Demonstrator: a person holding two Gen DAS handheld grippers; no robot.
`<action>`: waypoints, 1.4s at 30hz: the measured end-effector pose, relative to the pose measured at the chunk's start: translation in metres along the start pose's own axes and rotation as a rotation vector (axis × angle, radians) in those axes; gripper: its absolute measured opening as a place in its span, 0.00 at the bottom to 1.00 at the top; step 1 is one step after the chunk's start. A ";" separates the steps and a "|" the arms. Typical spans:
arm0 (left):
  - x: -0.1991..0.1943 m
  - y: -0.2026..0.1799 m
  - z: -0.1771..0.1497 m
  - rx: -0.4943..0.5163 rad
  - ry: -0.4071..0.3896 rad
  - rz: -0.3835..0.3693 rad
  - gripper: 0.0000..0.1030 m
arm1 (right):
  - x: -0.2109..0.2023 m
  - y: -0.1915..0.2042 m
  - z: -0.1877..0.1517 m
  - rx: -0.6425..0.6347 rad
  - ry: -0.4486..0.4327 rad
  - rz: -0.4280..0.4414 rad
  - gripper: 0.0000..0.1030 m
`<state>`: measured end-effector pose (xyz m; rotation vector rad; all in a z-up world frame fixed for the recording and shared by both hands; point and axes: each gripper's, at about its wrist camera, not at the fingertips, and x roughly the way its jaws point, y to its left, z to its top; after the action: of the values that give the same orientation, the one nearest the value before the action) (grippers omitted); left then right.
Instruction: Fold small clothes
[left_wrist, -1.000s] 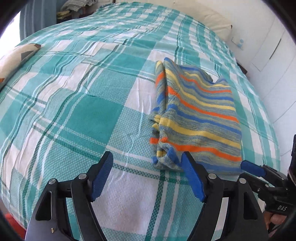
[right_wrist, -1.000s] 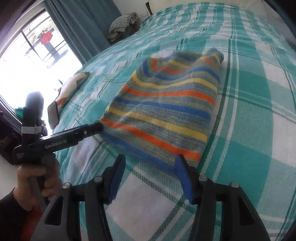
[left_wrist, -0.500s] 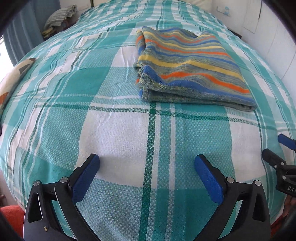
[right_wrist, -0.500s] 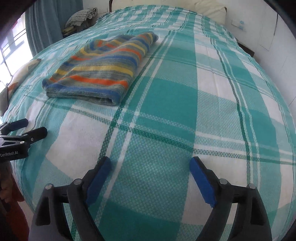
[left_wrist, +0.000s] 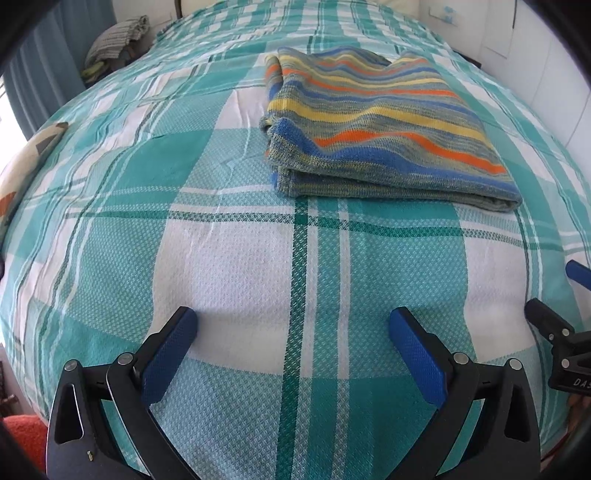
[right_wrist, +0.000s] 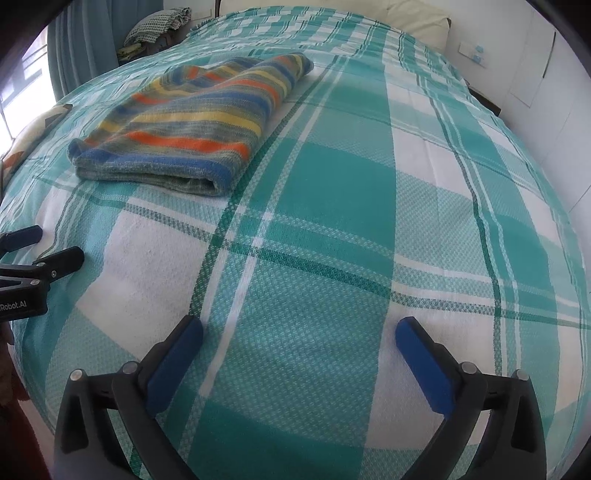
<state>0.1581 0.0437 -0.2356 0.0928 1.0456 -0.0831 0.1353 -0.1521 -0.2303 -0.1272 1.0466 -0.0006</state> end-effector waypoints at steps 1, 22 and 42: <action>0.000 0.000 0.000 0.002 0.001 0.001 1.00 | 0.000 0.001 0.000 -0.004 0.002 -0.003 1.00; 0.068 0.057 0.181 -0.132 0.085 -0.265 0.98 | 0.060 -0.059 0.179 0.276 -0.031 0.546 0.82; 0.000 -0.004 0.230 0.004 -0.093 -0.195 0.64 | 0.010 -0.047 0.241 0.174 -0.149 0.336 0.78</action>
<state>0.3551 0.0136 -0.1216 -0.0096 0.9599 -0.2639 0.3515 -0.1739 -0.1147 0.2042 0.9039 0.2187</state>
